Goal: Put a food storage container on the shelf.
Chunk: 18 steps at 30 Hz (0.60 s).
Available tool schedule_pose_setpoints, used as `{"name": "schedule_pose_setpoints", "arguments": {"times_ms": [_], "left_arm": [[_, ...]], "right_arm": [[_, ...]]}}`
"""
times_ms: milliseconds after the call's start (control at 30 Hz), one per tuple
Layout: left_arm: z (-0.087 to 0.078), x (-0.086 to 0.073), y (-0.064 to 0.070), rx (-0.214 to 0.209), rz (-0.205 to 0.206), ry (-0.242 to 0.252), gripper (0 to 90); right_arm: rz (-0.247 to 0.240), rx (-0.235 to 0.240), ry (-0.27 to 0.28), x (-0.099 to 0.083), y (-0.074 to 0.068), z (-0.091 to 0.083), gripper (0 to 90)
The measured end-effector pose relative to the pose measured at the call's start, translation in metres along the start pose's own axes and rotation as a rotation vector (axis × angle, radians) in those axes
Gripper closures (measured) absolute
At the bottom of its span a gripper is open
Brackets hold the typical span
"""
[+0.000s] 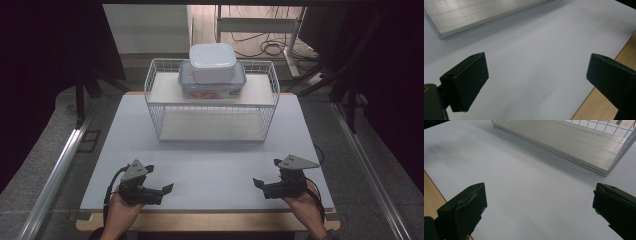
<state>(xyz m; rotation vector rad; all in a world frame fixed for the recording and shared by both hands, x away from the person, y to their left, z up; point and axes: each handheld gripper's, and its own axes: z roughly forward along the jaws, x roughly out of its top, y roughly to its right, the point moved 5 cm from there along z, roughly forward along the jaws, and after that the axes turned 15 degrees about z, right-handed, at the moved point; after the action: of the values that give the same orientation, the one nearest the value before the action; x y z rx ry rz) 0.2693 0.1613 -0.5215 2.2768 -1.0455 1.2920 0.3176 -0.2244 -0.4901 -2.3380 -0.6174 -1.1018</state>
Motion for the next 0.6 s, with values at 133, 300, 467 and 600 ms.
{"name": "schedule_pose_setpoints", "arguments": {"times_ms": [133, 300, 467, 600], "left_arm": [[-0.003, -0.004, 0.0, 0.008, -0.003, -0.003, 3.8], [-0.006, -0.008, -0.001, 0.016, -0.009, -0.006, 3.8], [-0.01, -0.013, -0.002, 0.025, -0.015, -0.008, 3.8], [-0.013, -0.016, -0.002, 0.035, -0.02, -0.009, 3.7]], "right_arm": [[0.005, -0.009, 0.002, -0.003, 0.003, -0.004, 0.0], [0.015, -0.018, 0.002, -0.007, 0.007, -0.009, 0.0], [0.023, -0.026, 0.002, -0.011, 0.01, -0.014, 0.0], [0.025, -0.038, 0.003, -0.015, 0.013, -0.017, 0.0]]}}
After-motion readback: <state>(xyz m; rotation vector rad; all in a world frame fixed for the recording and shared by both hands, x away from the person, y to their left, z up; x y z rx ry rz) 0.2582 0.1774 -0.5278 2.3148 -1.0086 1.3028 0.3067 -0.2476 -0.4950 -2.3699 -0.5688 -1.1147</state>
